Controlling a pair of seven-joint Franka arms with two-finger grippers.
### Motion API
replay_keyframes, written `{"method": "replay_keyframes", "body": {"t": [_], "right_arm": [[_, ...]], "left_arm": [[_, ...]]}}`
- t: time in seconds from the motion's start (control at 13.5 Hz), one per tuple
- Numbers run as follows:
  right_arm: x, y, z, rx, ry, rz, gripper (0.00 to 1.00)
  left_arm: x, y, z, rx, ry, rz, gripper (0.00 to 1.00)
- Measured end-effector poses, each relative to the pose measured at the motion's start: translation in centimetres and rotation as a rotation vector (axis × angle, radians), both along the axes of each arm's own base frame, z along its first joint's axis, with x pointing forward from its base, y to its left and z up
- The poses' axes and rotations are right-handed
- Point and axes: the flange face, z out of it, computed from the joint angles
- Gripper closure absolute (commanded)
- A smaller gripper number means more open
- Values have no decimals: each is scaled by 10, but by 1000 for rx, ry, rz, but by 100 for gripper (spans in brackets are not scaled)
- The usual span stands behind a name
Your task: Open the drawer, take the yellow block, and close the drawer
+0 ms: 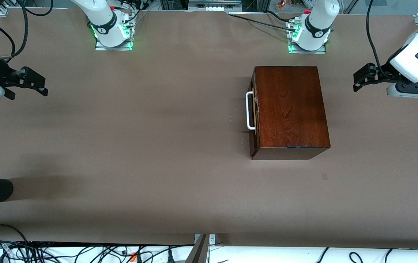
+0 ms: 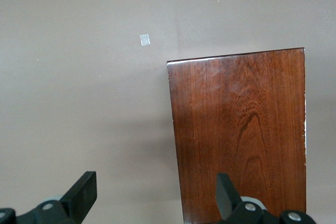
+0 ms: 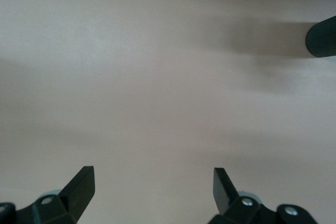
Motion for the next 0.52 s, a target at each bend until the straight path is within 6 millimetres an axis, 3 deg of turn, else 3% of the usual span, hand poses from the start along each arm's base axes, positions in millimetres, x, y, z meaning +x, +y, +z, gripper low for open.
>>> {"method": "replay_keyframes", "body": {"t": [0.52], "right_arm": [[0, 0, -1, 0, 3, 0, 0]], "left_arm": [[0, -1, 0, 1, 0, 26, 0]]}}
